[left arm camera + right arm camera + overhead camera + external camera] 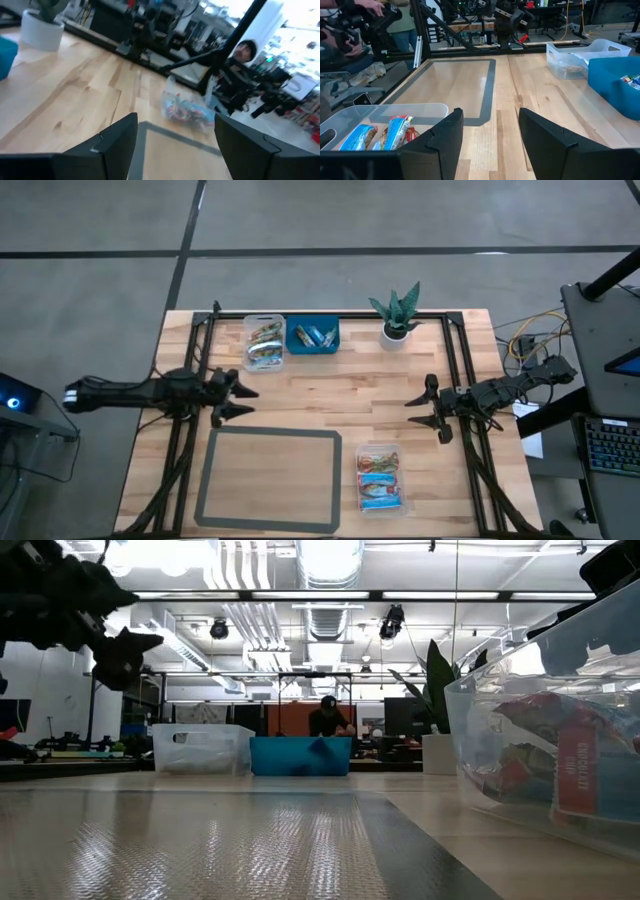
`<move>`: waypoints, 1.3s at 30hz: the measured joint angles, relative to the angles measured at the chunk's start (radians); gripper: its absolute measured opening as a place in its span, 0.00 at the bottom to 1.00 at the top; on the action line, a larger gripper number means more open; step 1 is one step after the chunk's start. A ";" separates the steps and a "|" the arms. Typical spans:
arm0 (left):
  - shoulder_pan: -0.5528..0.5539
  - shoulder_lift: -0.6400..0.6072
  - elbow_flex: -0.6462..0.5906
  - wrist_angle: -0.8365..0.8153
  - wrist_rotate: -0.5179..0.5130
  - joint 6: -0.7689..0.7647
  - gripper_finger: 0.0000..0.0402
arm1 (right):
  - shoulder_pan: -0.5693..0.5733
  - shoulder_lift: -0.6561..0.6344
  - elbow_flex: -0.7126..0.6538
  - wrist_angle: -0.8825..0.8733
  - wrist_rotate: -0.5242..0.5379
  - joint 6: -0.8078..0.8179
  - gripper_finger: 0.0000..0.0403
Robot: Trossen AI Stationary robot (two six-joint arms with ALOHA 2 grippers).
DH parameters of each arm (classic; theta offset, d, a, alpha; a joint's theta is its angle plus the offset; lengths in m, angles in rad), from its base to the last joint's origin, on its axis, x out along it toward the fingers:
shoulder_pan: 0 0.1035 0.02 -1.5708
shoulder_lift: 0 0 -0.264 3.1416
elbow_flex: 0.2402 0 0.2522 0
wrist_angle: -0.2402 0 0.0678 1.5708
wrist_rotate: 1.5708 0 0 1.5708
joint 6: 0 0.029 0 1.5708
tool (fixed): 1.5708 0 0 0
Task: Pick and place Granola Bars by type
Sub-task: Return to Home Position
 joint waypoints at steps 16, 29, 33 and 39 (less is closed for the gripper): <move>-0.004 -0.128 -0.065 -0.006 -0.017 0.008 0.61 | 0.001 0.000 0.000 0.000 0.000 0.000 0.45; -0.004 -0.241 -0.066 -0.024 -0.020 -0.012 0.61 | 0.000 0.000 0.000 0.000 0.000 0.000 0.45; -0.004 -0.241 -0.066 -0.024 -0.019 -0.012 0.61 | 0.000 0.000 0.000 0.000 0.000 0.000 0.45; -0.004 -0.238 -0.066 -0.024 -0.016 -0.012 0.61 | 0.000 0.000 0.000 0.000 0.000 0.000 0.45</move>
